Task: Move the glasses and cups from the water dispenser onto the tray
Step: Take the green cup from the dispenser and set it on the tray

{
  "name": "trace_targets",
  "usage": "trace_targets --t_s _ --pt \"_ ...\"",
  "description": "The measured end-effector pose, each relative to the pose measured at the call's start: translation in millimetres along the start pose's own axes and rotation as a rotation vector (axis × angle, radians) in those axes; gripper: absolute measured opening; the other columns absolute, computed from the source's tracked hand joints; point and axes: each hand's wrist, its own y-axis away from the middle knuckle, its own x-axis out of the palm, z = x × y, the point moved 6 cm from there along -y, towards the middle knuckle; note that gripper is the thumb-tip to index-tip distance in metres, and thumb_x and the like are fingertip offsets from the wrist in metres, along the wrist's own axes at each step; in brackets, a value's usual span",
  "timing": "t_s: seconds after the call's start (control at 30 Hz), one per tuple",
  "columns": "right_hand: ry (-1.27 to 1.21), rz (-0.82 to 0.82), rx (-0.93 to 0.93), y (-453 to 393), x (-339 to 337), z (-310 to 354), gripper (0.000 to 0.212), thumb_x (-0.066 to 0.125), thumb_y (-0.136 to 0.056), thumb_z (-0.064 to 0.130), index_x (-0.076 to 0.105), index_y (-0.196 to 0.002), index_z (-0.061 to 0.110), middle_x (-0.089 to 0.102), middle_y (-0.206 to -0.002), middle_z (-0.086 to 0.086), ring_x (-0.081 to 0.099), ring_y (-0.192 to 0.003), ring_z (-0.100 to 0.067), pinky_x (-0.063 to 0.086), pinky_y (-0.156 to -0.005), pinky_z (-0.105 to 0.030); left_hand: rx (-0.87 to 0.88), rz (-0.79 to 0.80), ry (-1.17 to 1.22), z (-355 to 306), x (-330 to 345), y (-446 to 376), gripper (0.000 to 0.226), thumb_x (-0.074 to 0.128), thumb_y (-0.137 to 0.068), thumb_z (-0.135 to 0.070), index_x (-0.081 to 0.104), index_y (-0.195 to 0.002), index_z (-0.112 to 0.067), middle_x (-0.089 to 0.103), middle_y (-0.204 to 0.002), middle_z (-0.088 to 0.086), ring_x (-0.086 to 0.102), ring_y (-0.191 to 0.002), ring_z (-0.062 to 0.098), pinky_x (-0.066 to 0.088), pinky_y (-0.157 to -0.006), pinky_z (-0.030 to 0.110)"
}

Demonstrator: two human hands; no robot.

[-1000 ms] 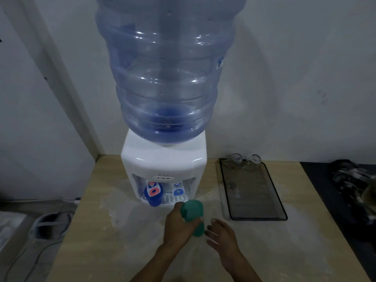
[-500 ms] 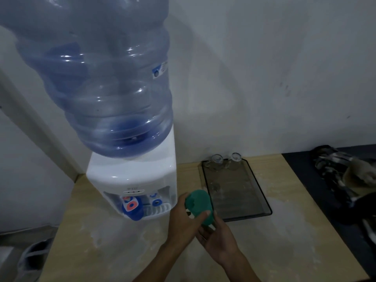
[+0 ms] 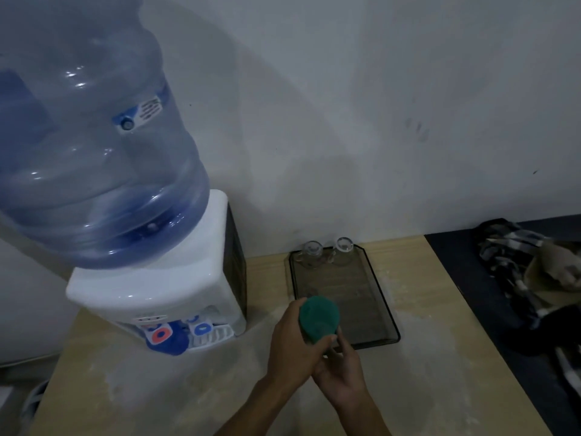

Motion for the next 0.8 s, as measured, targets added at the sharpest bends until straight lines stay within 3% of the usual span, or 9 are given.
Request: trace_targets --t_s 0.13,0.23,0.3,0.37,0.53,0.6,0.7,0.8 --pt "-0.053 0.017 0.033 -11.9 -6.2 24.1 0.056 0.06 -0.1 0.038 0.06 -0.136 -0.005 0.065 -0.133 -0.028 0.06 -0.125 -0.038 0.04 -0.118 -0.047 -0.019 0.029 -0.001 1.3 25.0 -15.7 0.07 0.087 -0.067 -0.038 0.052 -0.127 -0.041 0.062 -0.118 -0.026 0.056 -0.111 -0.01 0.055 -0.089 0.018" --pt "-0.061 0.018 0.049 -22.1 -10.2 45.1 0.055 0.059 -0.099 0.039 0.061 -0.134 -0.004 0.068 -0.126 -0.028 0.063 -0.118 -0.04 0.046 -0.109 -0.047 -0.088 0.095 0.009 11.1 44.8 -29.4 0.091 0.084 -0.069 -0.057 0.041 -0.146 -0.035 0.057 -0.133 -0.02 0.054 -0.121 -0.004 0.054 -0.1 0.028" --pt "-0.1 -0.013 0.044 -29.5 -14.5 58.7 0.056 0.062 -0.097 0.037 0.059 -0.136 -0.003 0.067 -0.128 -0.028 0.062 -0.121 -0.039 0.048 -0.106 -0.046 -0.156 0.157 0.055 21.9 55.6 -37.5 0.097 0.07 -0.075 -0.075 0.028 -0.154 -0.038 0.049 -0.147 -0.018 0.047 -0.133 0.001 0.047 -0.11 0.034" --pt "-0.154 -0.056 0.035 -36.4 -18.5 73.5 0.059 0.068 -0.092 0.033 0.056 -0.139 -0.001 0.063 -0.137 -0.027 0.057 -0.132 -0.035 0.044 -0.114 -0.042 -0.207 0.184 0.068 34.0 63.8 -48.6 0.088 0.05 -0.085 -0.081 0.022 -0.157 -0.04 0.037 -0.16 -0.013 0.035 -0.145 0.006 0.035 -0.12 0.04" --pt "-0.22 -0.151 0.012 -43.9 -22.9 107.7 0.055 0.076 -0.08 0.026 0.06 -0.126 0.001 0.058 -0.133 -0.028 0.055 -0.132 -0.037 0.045 -0.112 -0.042 -0.305 0.203 -0.19 70.9 71.4 -78.1 0.073 0.027 -0.1 -0.067 0.013 -0.161 -0.029 0.02 -0.168 -0.002 0.016 -0.154 0.016 0.016 -0.126 0.038" --pt "-0.245 -0.16 0.006 -49.6 -23.9 119.5 0.058 0.077 -0.077 0.024 0.059 -0.127 0.002 0.056 -0.134 -0.028 0.054 -0.132 -0.037 0.044 -0.112 -0.043 -0.282 0.253 -0.364 86.6 76.5 -91.4 0.072 0.026 -0.103 -0.061 0.009 -0.162 -0.024 0.01 -0.17 0.0 0.009 -0.156 0.016 0.012 -0.126 0.037" --pt "-0.268 -0.161 -0.015 -60.8 -27.5 134.8 0.055 0.073 -0.089 0.025 0.055 -0.137 0.005 0.054 -0.141 -0.027 0.053 -0.133 -0.038 0.045 -0.111 -0.045 -0.194 0.344 -0.62 105.8 82.8 -108.6 0.076 0.031 -0.104 -0.056 0.0 -0.161 -0.018 -0.007 -0.17 0.002 -0.005 -0.156 0.016 0.005 -0.127 0.037" --pt "-0.214 -0.163 -0.036 -70.5 -28.5 149.6 0.053 0.07 -0.095 0.025 0.052 -0.142 0.007 0.05 -0.146 -0.026 0.052 -0.135 -0.04 0.042 -0.117 -0.046 -0.182 0.413 -0.686 118.9 88.0 -117.4 0.083 0.04 -0.101 -0.055 -0.003 -0.161 -0.016 -0.013 -0.169 0.003 -0.01 -0.156 0.017 0.005 -0.128 0.04"
